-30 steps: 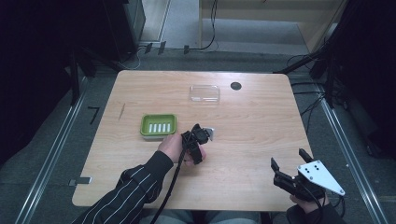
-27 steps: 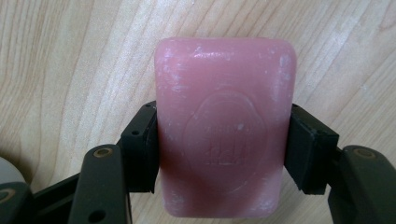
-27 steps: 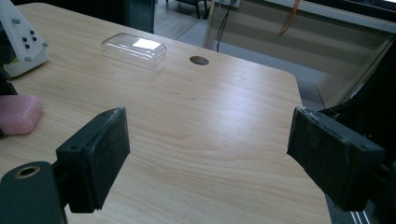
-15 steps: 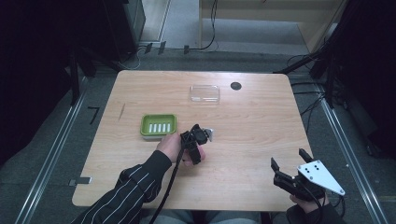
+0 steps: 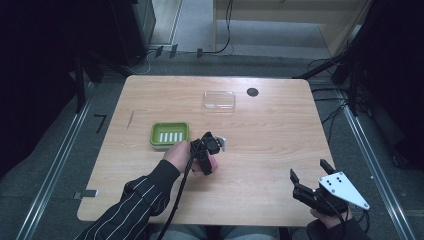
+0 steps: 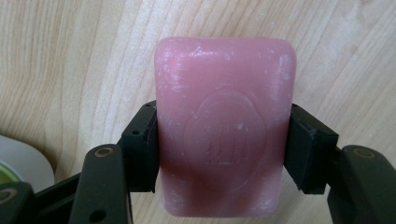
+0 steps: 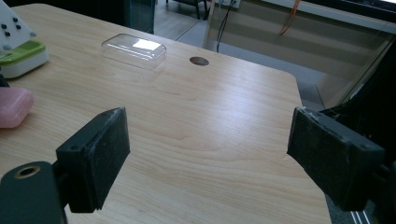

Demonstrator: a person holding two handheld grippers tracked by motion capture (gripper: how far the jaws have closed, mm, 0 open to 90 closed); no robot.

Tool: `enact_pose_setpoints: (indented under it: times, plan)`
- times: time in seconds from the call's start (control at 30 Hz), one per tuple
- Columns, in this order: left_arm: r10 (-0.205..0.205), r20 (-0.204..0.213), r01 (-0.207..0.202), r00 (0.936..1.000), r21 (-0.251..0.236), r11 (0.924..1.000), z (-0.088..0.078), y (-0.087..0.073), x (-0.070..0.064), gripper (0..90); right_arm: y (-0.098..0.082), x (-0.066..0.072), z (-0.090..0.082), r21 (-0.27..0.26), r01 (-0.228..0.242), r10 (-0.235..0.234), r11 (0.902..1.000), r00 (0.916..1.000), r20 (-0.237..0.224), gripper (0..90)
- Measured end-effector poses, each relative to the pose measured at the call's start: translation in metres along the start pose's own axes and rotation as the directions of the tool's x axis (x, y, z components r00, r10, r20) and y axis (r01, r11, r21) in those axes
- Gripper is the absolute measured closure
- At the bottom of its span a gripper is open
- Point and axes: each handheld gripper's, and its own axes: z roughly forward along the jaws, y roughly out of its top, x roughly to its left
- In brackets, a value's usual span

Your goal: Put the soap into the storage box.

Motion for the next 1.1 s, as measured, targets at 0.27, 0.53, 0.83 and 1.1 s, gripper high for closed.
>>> enact_pose_setpoints:
  times: [0.27,0.53,0.83,1.1]
  plan:
    - [0.015,-0.001,-0.014,0.9999,0.007,0.9999,-0.004,-0.008,0.002,38.8,0.0,0.0,0.0,0.0,0.001,-0.001,1.0,1.0,0.0,13.7]
    - [0.042,-0.003,-0.042,0.9991,0.01,0.9991,-0.007,-0.016,0.004,38.8,0.0,0.0,0.0,-0.001,0.003,-0.003,1.0,1.0,0.0,13.7]
    - [0.067,0.006,-0.067,0.9977,0.006,0.9977,-0.012,-0.023,0.006,38.8,0.0,0.0,0.0,-0.001,0.001,-0.001,1.0,1.0,-0.001,13.7]
    - [0.092,0.006,-0.092,0.9957,0.006,0.9957,-0.018,-0.03,0.009,38.8,0.0,0.0,0.0,0.0,-0.002,0.002,1.0,1.0,-0.001,13.7]
